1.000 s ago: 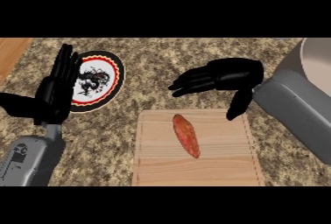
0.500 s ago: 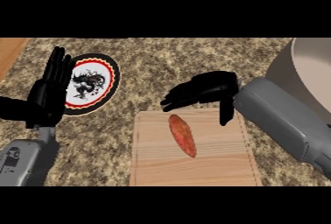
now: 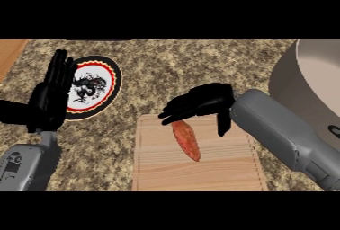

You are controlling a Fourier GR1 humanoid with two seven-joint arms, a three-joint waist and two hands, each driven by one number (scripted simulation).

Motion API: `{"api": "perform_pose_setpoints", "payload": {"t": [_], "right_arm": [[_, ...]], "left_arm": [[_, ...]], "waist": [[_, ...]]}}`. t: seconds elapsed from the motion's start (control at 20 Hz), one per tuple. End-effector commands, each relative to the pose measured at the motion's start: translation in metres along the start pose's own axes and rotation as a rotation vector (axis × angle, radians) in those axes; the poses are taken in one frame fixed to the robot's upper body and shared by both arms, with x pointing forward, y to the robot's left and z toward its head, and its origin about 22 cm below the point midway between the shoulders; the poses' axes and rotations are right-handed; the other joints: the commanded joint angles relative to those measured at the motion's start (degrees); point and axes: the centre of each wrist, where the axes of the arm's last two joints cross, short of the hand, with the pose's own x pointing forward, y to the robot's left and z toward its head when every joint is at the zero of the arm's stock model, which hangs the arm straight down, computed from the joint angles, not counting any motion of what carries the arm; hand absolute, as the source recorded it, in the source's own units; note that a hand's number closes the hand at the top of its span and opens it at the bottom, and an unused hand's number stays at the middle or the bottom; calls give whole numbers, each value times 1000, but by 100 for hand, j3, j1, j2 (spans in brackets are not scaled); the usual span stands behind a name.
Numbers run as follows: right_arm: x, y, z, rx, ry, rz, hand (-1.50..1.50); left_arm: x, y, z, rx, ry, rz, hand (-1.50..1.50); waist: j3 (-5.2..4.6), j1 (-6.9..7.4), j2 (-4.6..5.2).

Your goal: Pick the sweet potato from the cutting board and place it in the pot

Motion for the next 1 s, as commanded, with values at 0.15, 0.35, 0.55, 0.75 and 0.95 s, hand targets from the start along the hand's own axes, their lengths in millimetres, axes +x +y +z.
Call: {"api": "perform_pose_setpoints", "payload": {"t": [0.15, 0.35, 0.55, 0.75, 0.95], "right_arm": [[1, 18, -5, 59, -23, -11, -150], [-10, 28, -11, 41, 7, -4, -150], [-11, 36, -52, 58, -9, -8, -150], [-14, 54, -44, 73, -32, -20, -150], [-5, 57, -49, 96, -31, -34, -150]], "left_arm": [[-4, 7, 4, 8, 3, 12, 0], [-4, 6, -5, 33, 5, -8, 0], [-6, -15, -5, -5, 6, 7, 0], [5, -9, -5, 22, -2, 9, 0], [12, 8, 19, 27, -1, -9, 0]], "waist": [[-2, -68, -21], [-2, -62, -11], [-1, -20, 8], [0, -39, -5], [-1, -47, -35]]}}
